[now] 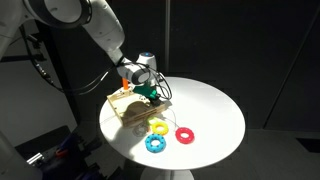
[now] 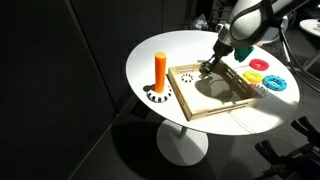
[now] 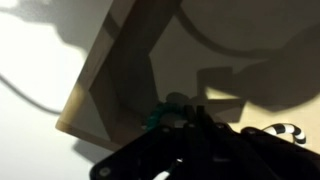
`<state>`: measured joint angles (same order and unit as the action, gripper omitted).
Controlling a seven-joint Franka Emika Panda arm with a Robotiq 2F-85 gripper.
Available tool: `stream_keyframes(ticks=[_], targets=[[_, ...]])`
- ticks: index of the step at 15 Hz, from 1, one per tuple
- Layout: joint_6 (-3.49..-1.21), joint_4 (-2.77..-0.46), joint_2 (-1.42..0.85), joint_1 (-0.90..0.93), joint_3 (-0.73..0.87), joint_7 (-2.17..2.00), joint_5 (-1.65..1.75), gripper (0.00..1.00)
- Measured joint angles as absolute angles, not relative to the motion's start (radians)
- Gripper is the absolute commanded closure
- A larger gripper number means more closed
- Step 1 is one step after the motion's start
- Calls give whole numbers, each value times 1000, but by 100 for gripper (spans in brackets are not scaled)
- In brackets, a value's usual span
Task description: Put the green ring on the table
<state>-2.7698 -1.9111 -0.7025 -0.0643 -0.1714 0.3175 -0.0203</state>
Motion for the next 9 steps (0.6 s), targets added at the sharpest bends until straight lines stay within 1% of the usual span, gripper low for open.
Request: stream_keyframes(ticks=[8,9], targets=[[-2770,-1911,-703,-62,-171,317,-11,98],[-2770,-1911,-703,-62,-171,317,-11,74]])
